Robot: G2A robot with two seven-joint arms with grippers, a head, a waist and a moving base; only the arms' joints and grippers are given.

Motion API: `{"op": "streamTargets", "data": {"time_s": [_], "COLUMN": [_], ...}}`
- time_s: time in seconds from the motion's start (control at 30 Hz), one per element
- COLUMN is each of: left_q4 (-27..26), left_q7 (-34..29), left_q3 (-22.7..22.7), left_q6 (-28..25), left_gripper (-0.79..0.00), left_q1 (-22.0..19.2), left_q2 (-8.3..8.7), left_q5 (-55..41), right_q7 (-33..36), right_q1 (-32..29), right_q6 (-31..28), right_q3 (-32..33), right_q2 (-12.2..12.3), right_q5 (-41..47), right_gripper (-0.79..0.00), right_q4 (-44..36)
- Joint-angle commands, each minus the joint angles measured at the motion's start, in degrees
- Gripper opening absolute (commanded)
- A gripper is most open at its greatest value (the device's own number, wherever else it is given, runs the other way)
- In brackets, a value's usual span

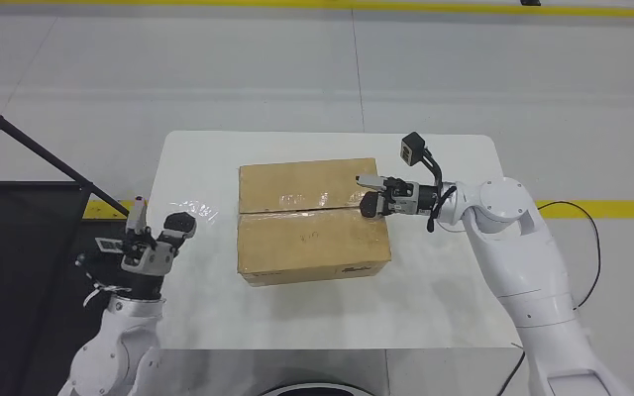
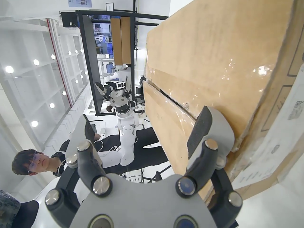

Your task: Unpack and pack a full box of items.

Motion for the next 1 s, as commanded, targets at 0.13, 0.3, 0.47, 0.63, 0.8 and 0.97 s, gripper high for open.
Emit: {"op": "streamTargets", "data": {"time_s": [0.13, 0.3, 0.47, 0.63, 0.8, 0.97], "left_q4": [-0.9, -0.9, -0.6, 1.0, 2.3, 6.0], "left_q7": [0.7, 0.7, 1.0, 4.6, 8.0, 10.5], "left_q3": [-1.9, -1.9, -1.8, 1.1, 3.9, 7.2], "left_q6": [-2.3, -2.3, -2.2, -4.7, -6.3, -4.7], "left_gripper": [0.0, 0.0, 0.0, 0.0, 0.0, 0.0], "left_q1": [2.8, 2.8, 2.8, 4.9, 7.9, 7.5], "left_q2": [-0.18, -0.18, -0.22, -1.04, -1.86, -2.43], "left_q5": [-2.8, -2.8, -3.2, -5.3, -8.0, -3.6], "right_q7": [0.0, 0.0, 0.0, 0.0, 0.0, 0.0], "right_q1": [0.0, 0.0, 0.0, 0.0, 0.0, 0.0], "right_q6": [0.0, 0.0, 0.0, 0.0, 0.0, 0.0], "right_q3": [0.0, 0.0, 0.0, 0.0, 0.0, 0.0], "right_q2": [0.0, 0.0, 0.0, 0.0, 0.0, 0.0], "right_q5": [0.0, 0.0, 0.0, 0.0, 0.0, 0.0], "right_gripper": [0.0, 0.0, 0.0, 0.0, 0.0, 0.0], "right_q4": [0.0, 0.0, 0.0, 0.0, 0.0, 0.0]}}
